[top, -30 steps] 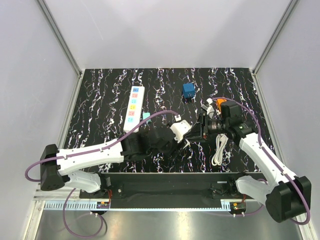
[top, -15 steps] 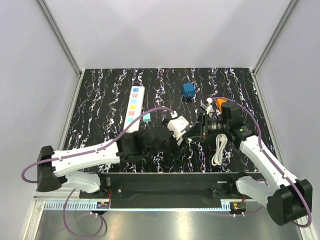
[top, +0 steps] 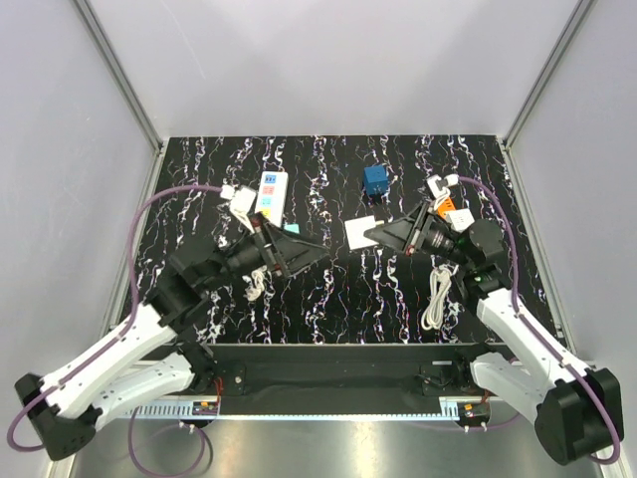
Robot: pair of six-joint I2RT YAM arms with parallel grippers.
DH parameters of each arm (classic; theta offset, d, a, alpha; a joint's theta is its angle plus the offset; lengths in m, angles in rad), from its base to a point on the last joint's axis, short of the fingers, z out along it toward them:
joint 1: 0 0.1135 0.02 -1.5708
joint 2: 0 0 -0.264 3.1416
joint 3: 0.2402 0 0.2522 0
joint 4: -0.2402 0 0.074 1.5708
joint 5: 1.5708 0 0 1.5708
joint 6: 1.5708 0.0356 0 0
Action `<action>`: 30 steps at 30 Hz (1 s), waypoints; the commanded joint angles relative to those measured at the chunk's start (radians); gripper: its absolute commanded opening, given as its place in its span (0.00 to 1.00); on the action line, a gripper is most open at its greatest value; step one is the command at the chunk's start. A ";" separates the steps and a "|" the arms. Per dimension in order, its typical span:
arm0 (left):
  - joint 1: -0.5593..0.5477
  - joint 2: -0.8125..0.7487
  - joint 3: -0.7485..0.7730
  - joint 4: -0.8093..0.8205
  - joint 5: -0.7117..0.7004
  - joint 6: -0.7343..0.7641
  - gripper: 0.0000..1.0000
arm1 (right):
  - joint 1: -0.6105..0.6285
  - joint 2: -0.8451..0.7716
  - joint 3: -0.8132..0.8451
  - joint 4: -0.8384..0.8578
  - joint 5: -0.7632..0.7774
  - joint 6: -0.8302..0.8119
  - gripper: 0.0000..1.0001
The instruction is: Insert the plug
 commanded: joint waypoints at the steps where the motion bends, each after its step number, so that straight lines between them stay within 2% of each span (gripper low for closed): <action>1: 0.006 0.110 0.004 0.275 0.244 -0.149 0.76 | 0.008 0.029 0.013 0.397 0.071 0.135 0.00; 7: 0.006 0.242 0.081 0.340 0.310 -0.100 0.75 | 0.018 0.088 0.039 0.508 0.049 0.200 0.00; 15: 0.009 0.325 0.138 0.364 0.304 -0.061 0.75 | 0.033 0.103 0.048 0.535 -0.004 0.246 0.00; 26: 0.011 0.344 0.121 0.448 0.267 -0.100 0.63 | 0.042 0.083 0.025 0.523 -0.029 0.254 0.00; 30: 0.011 0.362 0.138 0.456 0.266 -0.111 0.51 | 0.044 0.085 0.021 0.523 -0.026 0.257 0.00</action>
